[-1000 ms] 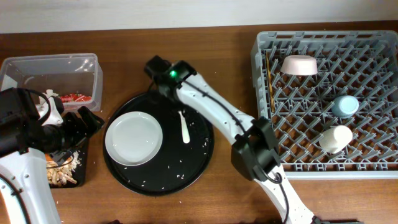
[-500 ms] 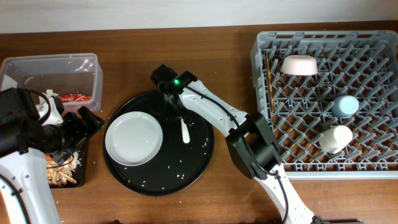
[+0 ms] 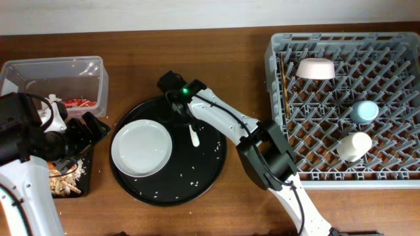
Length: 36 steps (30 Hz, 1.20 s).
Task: Sort waste into correct bins and load items into the dishwasher rack
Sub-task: 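Lower the right gripper and grasp the white fork handle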
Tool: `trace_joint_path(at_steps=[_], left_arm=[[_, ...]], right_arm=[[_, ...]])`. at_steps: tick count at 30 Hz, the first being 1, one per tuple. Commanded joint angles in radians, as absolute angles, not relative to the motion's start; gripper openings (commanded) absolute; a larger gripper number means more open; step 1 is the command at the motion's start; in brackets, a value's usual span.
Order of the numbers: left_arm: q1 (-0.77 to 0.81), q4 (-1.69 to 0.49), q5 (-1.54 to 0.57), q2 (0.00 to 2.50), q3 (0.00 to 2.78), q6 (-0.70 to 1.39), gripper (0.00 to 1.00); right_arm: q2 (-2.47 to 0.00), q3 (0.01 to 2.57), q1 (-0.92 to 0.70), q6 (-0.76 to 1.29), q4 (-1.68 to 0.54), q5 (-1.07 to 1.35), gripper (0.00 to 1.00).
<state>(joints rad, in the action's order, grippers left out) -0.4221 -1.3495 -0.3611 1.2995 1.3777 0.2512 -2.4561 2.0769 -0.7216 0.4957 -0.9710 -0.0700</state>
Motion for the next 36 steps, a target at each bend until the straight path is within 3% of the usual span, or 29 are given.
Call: trace_joint_path(at_steps=[1,5,14,15,16,17,19,21,30,31,34,36], left_arm=[[-0.427,-1.351,-0.358,1.293,1.378,0.257,0.99],[-0.427,-1.351,-0.358,1.293,1.378,0.257,0.99],[-0.427,-1.351,-0.358,1.293,1.378,0.257,0.99],[-0.427,-1.351,-0.358,1.293,1.378,0.257,0.99],[-0.427,-1.351,-0.358,1.293,1.378,0.257,0.99],[-0.427,-1.351,-0.358,1.293,1.378,0.257,0.99],[-0.427,-1.351,-0.358,1.293,1.378,0.257,0.99],[-0.427,-1.351,-0.358,1.293,1.378,0.257,0.99],[-0.427,-1.351,-0.358,1.293,1.378,0.257,0.99],[-0.427,-1.351,-0.358,1.293,1.378,0.257,0.99],[-0.427,-1.351,-0.358,1.293,1.378,0.257,0.99],[-0.427,-1.351,-0.358,1.293,1.378,0.257,0.99]], right_arm=[[-2.465,2.054,-0.716,0.502,-0.973,-0.09,0.13],[-2.444,2.078,-0.698,0.501,-1.027,-0.083,0.04],[-2.433,2.168,-0.635,0.458,-1.137,0.074,0.04],[-2.433,2.167,-0.631,0.443,-1.137,0.114,0.11],[-2.435,2.159,-0.629,0.443,-1.13,0.147,0.35],[-2.437,2.148,-0.635,0.435,-1.12,0.143,0.43],[-2.448,2.143,-0.644,0.425,-1.106,0.142,0.56],[-2.455,2.141,-0.644,0.426,-1.098,0.118,0.57],[-2.513,2.138,-0.662,0.422,-1.015,0.101,0.56],[-2.513,2.138,-0.662,0.422,-1.007,0.101,0.53],[-2.513,2.138,-0.661,0.422,-1.005,0.101,0.23],[-2.513,2.138,-0.661,0.422,-1.005,0.101,0.17]])
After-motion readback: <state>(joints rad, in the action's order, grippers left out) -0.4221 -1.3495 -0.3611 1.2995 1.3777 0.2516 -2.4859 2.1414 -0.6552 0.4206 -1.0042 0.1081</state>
